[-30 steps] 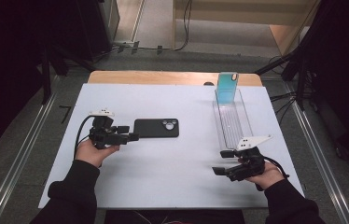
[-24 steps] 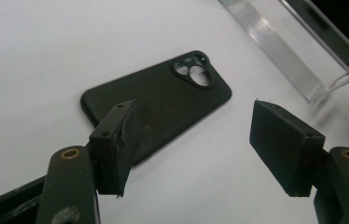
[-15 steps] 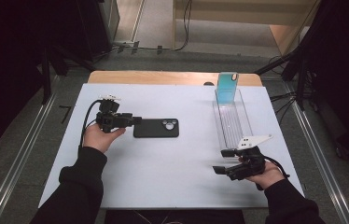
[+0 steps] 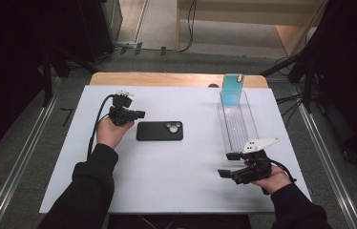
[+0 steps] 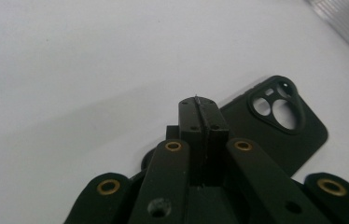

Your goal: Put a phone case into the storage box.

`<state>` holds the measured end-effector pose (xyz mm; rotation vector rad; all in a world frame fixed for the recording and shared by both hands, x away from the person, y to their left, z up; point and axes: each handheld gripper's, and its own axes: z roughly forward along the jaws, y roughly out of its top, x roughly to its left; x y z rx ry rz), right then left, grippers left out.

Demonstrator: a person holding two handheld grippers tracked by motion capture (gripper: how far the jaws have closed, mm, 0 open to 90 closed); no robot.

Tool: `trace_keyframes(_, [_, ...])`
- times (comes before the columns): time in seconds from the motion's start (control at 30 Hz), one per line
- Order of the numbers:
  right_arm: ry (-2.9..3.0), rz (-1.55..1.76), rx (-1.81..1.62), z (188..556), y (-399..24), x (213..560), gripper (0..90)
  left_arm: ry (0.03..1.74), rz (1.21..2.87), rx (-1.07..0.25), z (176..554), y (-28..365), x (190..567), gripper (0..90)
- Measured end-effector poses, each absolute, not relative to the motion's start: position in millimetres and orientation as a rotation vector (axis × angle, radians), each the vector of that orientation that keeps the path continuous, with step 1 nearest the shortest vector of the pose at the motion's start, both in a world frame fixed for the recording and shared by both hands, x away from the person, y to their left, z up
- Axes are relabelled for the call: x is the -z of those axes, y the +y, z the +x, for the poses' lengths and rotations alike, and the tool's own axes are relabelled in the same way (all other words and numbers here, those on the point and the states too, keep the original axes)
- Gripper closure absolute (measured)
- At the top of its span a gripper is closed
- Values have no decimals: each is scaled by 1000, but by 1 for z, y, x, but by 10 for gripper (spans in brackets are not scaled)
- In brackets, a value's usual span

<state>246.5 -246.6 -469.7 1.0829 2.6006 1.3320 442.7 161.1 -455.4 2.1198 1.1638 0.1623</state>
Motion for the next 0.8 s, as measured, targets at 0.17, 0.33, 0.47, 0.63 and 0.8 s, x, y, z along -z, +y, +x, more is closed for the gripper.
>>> trace_keyframes(0.17, [2610,1085,-1320,245,-246,471,213,1164,2152,-165,451,154,471,900])
trace_keyframes(0.33, [2605,1082,-1322,243,-246,470,213,1187,2174,-172,457,153,484,900])
trace_keyframes(0.47, [2604,1084,-1319,242,-247,471,213,1197,2176,-151,458,154,488,900])
trace_keyframes(0.63, [2604,1084,-1320,242,-247,470,213,1187,2202,-137,451,155,487,900])
trace_keyframes(0.8, [2605,1075,-1325,242,-247,470,213,1180,2219,-108,440,158,486,900])
